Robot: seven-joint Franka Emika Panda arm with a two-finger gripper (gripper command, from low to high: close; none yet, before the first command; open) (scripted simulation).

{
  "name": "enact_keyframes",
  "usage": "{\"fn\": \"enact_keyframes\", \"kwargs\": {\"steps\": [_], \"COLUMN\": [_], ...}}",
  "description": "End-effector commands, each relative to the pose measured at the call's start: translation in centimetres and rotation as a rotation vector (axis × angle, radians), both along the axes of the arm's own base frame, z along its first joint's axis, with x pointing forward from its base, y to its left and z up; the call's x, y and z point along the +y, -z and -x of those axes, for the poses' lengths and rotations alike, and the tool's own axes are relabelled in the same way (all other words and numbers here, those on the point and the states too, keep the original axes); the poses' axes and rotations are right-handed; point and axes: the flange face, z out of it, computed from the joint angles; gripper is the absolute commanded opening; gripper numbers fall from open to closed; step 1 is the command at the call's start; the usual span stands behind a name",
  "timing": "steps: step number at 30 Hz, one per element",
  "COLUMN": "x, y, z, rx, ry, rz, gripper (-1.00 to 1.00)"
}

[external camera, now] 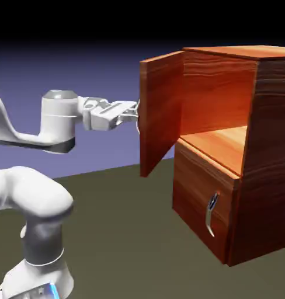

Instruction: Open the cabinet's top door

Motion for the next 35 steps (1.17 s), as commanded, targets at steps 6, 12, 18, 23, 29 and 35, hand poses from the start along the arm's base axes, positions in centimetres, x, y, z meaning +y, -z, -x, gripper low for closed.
{"fn": "enact_keyframes", "kwargs": {"steps": [6, 12, 18, 23, 29, 35], "x": [5.1, 10.7, 15.6, 18.6, 20.7, 22.5], "y": [0.0, 0.0, 0.0, 0.0, 0.0, 0.0], "z": [1.2, 1.6, 1.2, 0.6, 0.0, -0.7], "rx": [0.0, 0.0, 0.0, 0.0, 0.001, 0.0], "ry": [0.157, 0.325, 0.473, 0.562, 0.628, 0.686], "rz": [0.0, 0.0, 0.0, 0.0, 0.0, -0.001], "gripper": [-1.0, -1.0, -1.0, -1.0, -1.0, -1.0]}}
